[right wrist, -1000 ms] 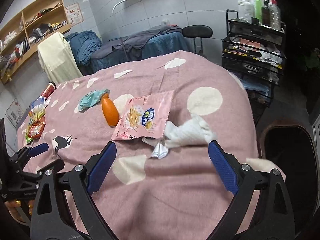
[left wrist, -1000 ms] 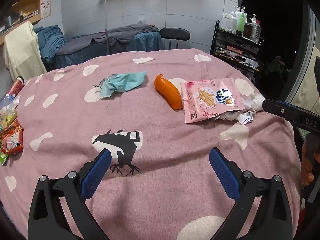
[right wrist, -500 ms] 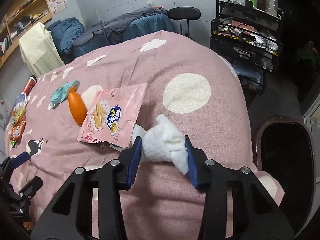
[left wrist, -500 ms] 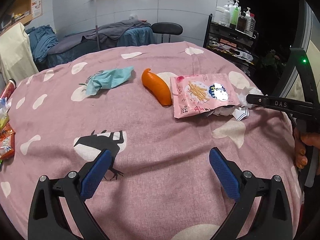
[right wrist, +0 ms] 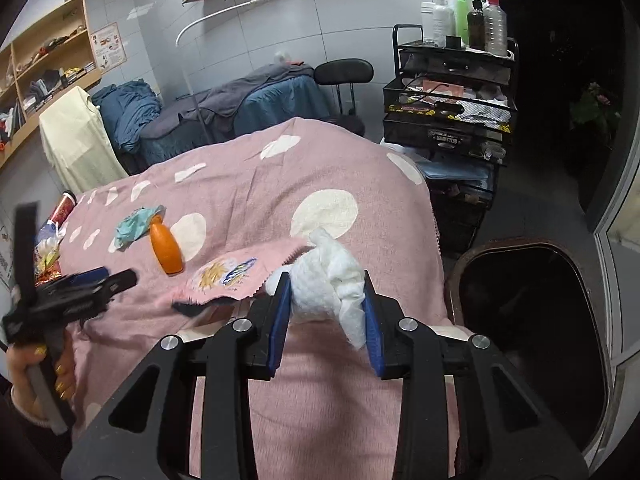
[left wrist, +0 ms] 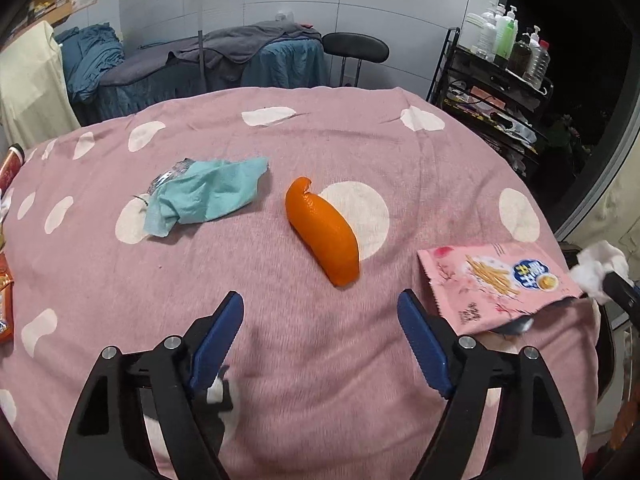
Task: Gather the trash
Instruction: 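Grasp the white crumpled tissue with right tool while left tool grasps orange peel, then carry both items to the bin and open right tool to drop the tissue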
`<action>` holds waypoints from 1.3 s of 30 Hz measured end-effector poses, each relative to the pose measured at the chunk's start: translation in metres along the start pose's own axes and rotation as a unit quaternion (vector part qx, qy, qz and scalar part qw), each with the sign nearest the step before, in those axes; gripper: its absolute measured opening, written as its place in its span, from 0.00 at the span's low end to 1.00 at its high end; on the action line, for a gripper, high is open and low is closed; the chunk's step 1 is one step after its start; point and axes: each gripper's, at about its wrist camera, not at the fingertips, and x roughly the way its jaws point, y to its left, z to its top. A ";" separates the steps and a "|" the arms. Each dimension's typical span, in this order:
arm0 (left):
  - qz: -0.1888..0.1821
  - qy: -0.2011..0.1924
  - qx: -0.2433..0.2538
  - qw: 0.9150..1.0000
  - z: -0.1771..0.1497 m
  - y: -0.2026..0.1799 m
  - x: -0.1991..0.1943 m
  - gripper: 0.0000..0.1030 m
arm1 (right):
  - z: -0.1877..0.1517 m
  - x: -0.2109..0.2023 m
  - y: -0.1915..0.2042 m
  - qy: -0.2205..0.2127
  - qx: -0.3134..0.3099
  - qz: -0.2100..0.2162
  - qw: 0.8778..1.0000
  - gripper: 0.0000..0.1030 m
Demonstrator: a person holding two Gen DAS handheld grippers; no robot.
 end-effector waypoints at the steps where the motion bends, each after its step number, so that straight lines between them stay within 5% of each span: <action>1: 0.008 0.005 0.000 1.000 0.005 -0.001 0.007 0.75 | -0.002 -0.004 0.001 -0.003 -0.004 0.001 1.000 0.33; 6: 0.049 0.032 0.001 0.998 0.023 -0.003 0.037 0.74 | -0.011 -0.019 -0.004 -0.001 0.003 0.043 0.999 0.33; 12: 0.058 0.043 0.010 0.997 0.032 -0.010 0.054 0.60 | -0.017 -0.037 -0.007 -0.014 0.004 0.067 0.998 0.33; 14: 0.052 0.039 0.011 0.998 0.032 -0.016 0.051 0.36 | -0.018 -0.041 -0.009 -0.016 0.007 0.066 0.998 0.33; 17: 0.042 0.035 0.019 0.998 0.029 -0.025 0.044 0.16 | -0.021 -0.043 -0.011 -0.013 0.014 0.073 0.997 0.33; 33: -0.063 -0.056 -0.003 0.996 -0.006 -0.032 -0.052 0.11 | -0.038 -0.055 -0.027 -0.021 0.023 0.047 0.998 0.33; 39: -0.168 -0.046 0.019 0.985 -0.023 -0.069 -0.067 0.11 | -0.048 -0.058 -0.036 -0.013 0.027 0.034 0.999 0.33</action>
